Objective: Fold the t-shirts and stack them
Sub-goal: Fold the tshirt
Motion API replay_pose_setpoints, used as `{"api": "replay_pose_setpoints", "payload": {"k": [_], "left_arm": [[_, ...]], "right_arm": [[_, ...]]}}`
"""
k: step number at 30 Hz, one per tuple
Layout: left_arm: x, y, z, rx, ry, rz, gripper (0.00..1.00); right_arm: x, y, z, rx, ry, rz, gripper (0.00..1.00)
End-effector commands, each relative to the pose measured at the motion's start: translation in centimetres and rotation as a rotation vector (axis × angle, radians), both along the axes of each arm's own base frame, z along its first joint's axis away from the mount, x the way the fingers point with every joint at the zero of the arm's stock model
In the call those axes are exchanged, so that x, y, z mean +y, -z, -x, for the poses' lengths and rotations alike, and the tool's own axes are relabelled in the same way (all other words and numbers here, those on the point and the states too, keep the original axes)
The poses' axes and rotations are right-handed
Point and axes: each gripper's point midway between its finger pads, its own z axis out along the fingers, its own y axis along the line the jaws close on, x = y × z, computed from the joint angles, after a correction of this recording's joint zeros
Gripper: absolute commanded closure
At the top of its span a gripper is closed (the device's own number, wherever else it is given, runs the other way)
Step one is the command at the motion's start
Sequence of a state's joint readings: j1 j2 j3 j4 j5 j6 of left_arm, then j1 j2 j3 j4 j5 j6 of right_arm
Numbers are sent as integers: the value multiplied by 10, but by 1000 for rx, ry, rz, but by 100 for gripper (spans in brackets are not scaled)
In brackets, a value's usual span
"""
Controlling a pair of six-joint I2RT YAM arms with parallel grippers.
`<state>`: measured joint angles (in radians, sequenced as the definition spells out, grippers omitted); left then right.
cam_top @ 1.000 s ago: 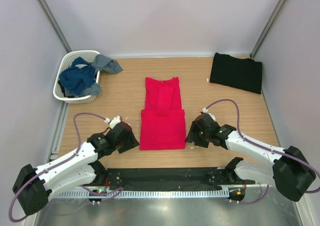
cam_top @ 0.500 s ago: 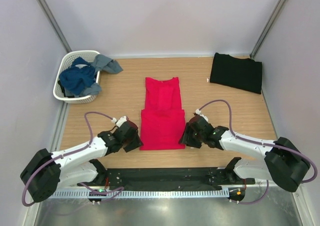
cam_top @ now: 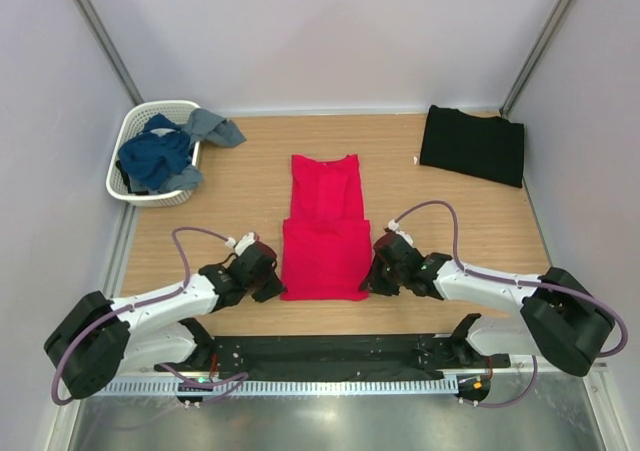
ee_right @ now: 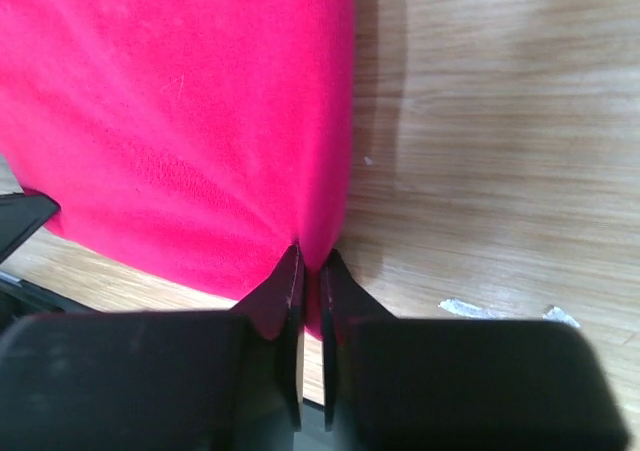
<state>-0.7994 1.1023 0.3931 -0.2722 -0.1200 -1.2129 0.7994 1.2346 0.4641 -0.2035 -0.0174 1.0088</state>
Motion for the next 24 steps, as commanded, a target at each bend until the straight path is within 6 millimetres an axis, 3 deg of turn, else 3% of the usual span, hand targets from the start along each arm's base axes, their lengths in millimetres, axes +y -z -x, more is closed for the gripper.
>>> {"api": "replay_pose_setpoints", "payload": {"k": [1,3,6,17,20,23,24], "left_arm": [[3,15,14,50,29,-23,99],[2,16,20,65,42,-22,100],[7,20,34,107,53,-69,100],[2,6,63,102,107,-78,100],[1,-12,63,73,126,-92,100],[-4,-44,46,-39,116,-48,100],[2,-55,37,-87,95,-80,100]], "right_arm": [[-18,11,18,58,-6,78,94],[-24,12,24,73,-22,105,99],[-25,9,32,64,-46,101,99],[-31,-5,51,65,-39,43,99],[-26,-21,45,22,-29,8,99],[-25,-45,26,-62,-2,21,99],[-25,-51,21,-82,6,28,99]]}}
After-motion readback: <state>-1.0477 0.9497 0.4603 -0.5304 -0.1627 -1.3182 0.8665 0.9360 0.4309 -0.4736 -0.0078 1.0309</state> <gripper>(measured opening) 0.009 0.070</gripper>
